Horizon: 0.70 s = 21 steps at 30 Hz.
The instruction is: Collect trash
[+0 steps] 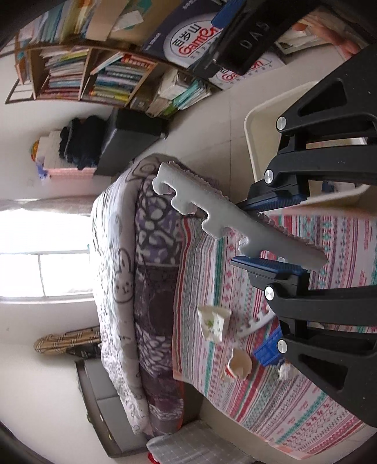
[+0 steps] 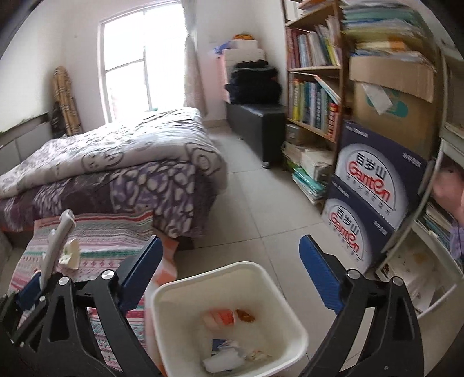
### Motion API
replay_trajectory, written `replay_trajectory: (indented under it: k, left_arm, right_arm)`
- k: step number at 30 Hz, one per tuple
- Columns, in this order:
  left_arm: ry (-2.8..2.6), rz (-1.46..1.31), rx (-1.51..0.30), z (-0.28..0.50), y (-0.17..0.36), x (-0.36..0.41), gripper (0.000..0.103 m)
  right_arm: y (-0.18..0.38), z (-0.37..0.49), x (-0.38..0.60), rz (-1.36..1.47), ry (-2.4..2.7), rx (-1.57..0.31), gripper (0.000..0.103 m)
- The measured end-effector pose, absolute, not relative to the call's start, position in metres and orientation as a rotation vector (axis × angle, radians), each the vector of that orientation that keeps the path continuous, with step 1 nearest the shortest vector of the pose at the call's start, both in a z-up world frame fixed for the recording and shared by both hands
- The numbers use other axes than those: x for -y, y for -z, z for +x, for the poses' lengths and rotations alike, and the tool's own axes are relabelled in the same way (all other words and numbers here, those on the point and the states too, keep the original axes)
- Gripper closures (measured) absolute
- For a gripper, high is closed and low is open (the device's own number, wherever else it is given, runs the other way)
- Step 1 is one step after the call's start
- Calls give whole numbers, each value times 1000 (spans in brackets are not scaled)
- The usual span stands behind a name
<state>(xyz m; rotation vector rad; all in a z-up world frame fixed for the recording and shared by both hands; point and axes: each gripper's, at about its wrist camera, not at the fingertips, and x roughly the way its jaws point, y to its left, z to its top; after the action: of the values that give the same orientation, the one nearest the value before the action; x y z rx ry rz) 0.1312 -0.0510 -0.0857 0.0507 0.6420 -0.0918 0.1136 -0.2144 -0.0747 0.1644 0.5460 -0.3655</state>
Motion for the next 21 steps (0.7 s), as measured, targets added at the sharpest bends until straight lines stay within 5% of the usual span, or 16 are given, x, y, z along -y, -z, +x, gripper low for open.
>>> replay_trajectory:
  k: [10,11,13,21]
  left_arm:
    - [183,90,-696,139,106,102,70]
    - [190,92,-704,139,108,106,67]
    - [203,88,-723,141,112,112,41]
    - [210,115,-725,136,116,120,24]
  right_arm:
    - [79,108,272,235,466,-560,7]
    - [79,107,277,247,474,-561,7]
    - [78,106,285,264,492,-555,7]
    - [77,107,293,292,499,-566,7]
